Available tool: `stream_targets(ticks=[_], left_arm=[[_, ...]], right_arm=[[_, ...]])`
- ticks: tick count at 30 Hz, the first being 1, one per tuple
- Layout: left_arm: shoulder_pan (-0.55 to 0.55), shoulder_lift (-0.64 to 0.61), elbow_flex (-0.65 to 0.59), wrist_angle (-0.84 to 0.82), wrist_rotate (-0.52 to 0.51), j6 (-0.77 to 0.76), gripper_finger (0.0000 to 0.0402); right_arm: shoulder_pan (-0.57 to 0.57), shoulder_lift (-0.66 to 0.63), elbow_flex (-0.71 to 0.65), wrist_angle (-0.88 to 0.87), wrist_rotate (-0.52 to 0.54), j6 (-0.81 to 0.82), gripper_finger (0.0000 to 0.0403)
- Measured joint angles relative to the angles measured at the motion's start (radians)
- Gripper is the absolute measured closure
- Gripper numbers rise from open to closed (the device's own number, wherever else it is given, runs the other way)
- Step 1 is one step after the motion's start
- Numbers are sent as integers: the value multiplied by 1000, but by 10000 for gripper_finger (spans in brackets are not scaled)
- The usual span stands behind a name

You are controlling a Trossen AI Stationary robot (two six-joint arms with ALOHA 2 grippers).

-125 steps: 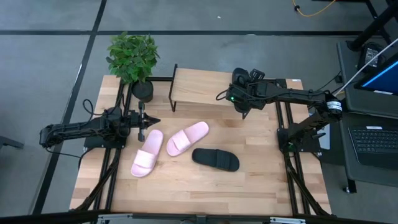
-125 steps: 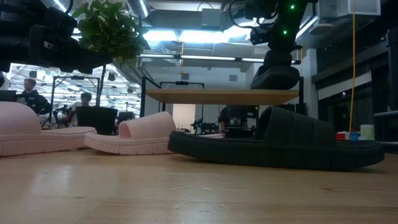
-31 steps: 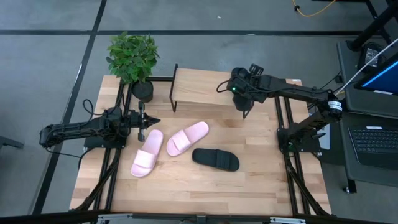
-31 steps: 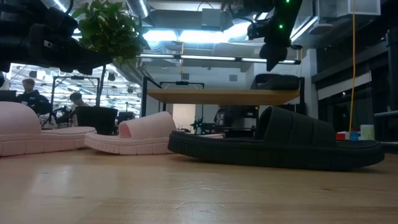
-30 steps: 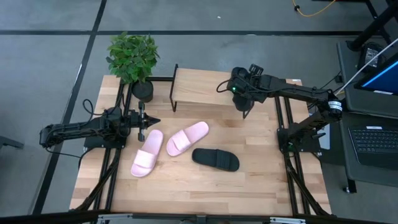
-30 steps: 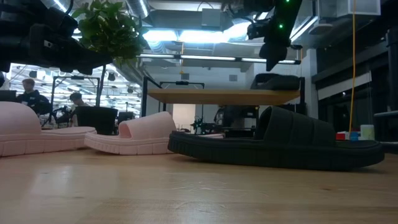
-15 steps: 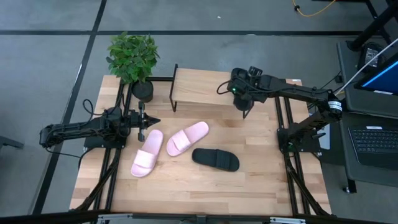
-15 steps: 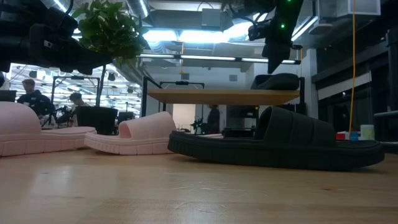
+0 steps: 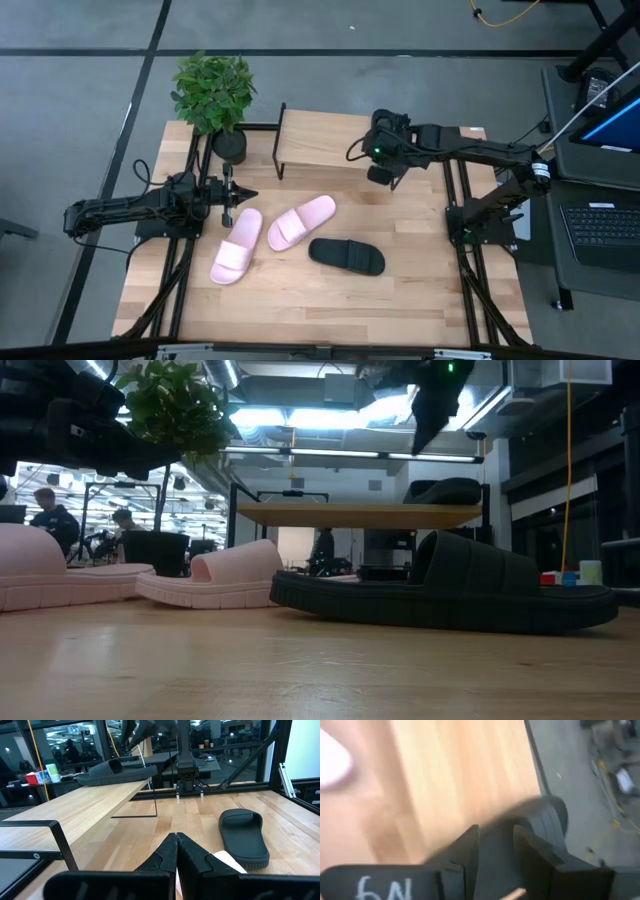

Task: Pick and place slides into the shelf
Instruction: Put the black slide on the shelf

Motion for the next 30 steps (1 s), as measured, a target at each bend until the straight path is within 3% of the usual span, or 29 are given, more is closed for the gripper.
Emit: stream_targets(ticks=[4, 9, 23, 30], left_arm=[[0, 0, 0, 0, 0, 0, 401], [0, 0, 0, -15, 0, -2, 401], [0, 0, 0, -61, 0, -86, 401], [0, 0, 0, -93, 0, -134, 401]], right_arm=[[32, -1, 42, 0, -16, 55, 303], [82, -7, -12, -21, -13, 125, 389], [348, -10, -222, 61, 38, 346, 399], [427, -79, -472, 327, 5, 437, 400]])
